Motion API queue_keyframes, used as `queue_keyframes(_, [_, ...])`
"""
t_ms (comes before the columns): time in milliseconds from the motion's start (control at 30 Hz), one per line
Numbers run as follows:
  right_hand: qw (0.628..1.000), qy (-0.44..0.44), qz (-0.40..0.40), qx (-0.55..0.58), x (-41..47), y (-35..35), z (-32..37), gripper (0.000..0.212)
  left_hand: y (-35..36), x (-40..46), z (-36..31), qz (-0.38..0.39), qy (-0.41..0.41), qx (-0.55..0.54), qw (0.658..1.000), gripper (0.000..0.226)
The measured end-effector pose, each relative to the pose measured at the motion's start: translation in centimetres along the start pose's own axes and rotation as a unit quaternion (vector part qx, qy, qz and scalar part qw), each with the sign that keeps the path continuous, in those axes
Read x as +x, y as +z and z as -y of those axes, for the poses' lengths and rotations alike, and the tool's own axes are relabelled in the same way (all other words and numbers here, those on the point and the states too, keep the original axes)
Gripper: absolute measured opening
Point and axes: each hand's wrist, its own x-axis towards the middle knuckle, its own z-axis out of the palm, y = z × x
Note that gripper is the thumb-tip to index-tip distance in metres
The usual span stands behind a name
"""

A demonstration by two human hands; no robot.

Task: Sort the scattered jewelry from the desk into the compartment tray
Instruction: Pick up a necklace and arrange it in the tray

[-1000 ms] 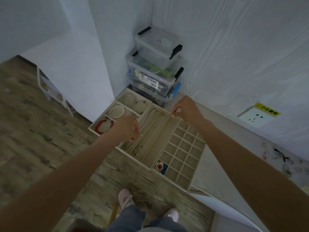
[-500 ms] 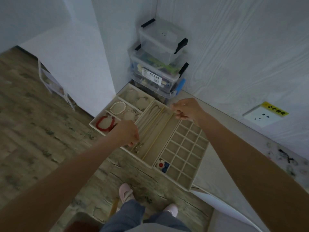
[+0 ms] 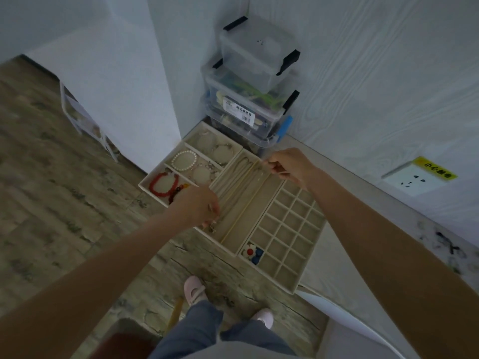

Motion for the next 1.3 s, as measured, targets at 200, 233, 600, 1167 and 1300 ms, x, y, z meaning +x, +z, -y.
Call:
queue_keyframes(200, [0.971, -0.116, -0.031, -0.208, 1.0, 0.2, -1.2, 0.021, 0.7, -0.2, -0.1, -0.016, 0.046, 0.091, 0.995, 0.009])
queue_keyframes(233, [0.964, -0.126, -0.039, -0.232, 1.2, 0.3, -1.4, 0.019, 0.9, -0.3, 0.1, -0.008, 0.046, 0.094, 0.994, 0.009])
queue_keyframes(600, [0.907, -0.177, -0.085, -0.372, 1.9, 2.3, -2.1, 0.019, 3.3, -0.1, -0.5, -0.035, 0.072, 0.275, 0.958, 0.02])
queue_keyframes(1167, [0.84, -0.167, -0.051, -0.513, 1.4, 3.8, -2.2, 0.02, 4.1, 0.1, -0.2, -0.101, 0.126, 0.374, 0.913, 0.024])
queue_keyframes(1300, [0.835, -0.179, -0.037, -0.518, 1.1, 3.4, -2.7, 0.019, 3.8, 0.1, 0.4, -0.114, 0.158, 0.32, 0.927, 0.034])
